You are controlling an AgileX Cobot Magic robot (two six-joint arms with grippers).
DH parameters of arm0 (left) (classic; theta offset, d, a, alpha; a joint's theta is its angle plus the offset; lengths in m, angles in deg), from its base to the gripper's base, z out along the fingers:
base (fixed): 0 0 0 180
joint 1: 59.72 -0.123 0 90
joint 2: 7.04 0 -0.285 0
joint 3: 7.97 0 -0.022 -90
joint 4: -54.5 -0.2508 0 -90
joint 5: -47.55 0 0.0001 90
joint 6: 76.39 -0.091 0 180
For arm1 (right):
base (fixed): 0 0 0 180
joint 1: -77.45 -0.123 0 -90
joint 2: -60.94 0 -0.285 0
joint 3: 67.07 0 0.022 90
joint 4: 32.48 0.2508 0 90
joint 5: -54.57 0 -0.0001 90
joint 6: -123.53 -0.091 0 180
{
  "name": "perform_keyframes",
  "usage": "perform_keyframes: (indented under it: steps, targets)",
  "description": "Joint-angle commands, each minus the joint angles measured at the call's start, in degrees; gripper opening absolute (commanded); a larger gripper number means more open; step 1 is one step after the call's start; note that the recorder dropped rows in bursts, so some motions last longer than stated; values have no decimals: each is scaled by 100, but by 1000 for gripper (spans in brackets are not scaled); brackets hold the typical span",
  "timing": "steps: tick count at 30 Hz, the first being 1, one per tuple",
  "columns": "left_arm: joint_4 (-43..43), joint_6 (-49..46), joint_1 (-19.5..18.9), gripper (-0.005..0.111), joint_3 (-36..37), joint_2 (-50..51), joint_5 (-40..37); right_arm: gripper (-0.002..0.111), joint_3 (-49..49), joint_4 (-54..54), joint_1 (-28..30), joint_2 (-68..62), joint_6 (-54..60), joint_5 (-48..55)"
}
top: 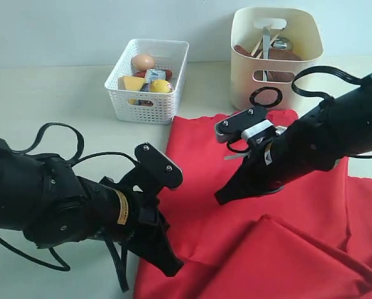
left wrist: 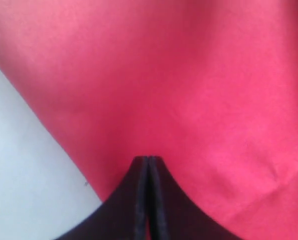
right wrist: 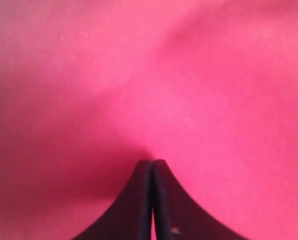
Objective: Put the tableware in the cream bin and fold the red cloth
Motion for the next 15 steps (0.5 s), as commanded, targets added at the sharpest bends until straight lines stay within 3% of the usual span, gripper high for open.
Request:
perform_keyframes:
  steps: [1,15]
  targets:
    - [24,-49,32,1,146,-651,-302,0,2,-134,314,-342,64,79]
    - [-24,-32,-195,1,785,-2661,-317,0,2,-818,2360,-426,-228,470]
